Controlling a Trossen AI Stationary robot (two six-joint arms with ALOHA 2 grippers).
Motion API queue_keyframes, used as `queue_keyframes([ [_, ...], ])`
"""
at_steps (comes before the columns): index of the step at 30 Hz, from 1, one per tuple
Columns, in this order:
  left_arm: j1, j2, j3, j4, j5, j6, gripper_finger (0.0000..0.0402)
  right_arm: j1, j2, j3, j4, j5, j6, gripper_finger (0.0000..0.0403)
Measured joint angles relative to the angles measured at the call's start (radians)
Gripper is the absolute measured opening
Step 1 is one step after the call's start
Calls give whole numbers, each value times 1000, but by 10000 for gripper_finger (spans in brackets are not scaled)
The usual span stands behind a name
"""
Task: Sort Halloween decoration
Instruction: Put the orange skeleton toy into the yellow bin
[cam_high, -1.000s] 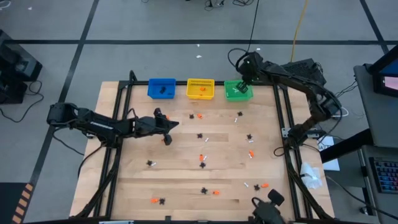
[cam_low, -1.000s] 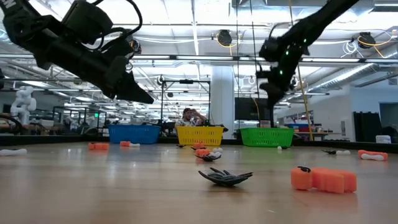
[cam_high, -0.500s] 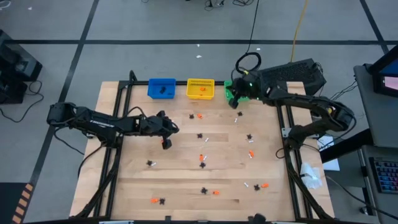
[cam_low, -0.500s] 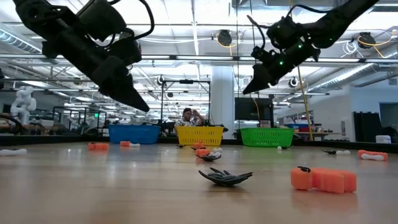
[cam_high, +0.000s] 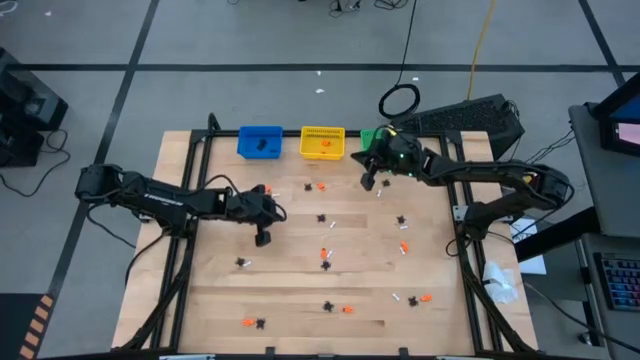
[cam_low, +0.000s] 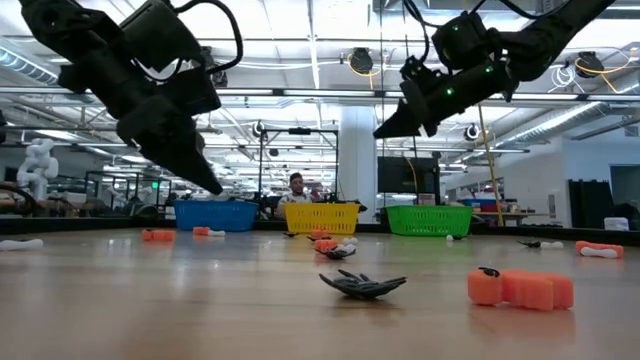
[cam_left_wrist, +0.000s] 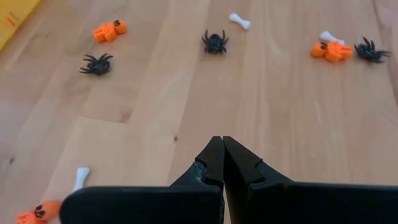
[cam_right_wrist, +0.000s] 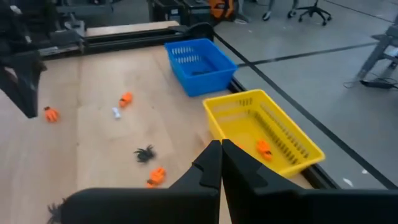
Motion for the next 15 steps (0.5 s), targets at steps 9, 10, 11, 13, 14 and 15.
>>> queue_keyframes([
  [9,-13,0,0,-93,6,-8,20,11,154,0,174,-54,-32,33],
  [10,-13,0,0,-98,7,-17,29,9,168,0,192,-54,-40,36],
  [11,-13,0,0,-105,11,-32,40,6,179,0,210,-56,-49,40],
  [13,-13,0,1,-121,30,-62,64,1,183,0,218,-55,-60,46],
  [14,-14,0,7,-149,34,-79,76,0,182,0,220,-55,-67,48],
  [15,-18,0,17,-177,37,-85,88,-1,181,0,222,-54,-76,50],
])
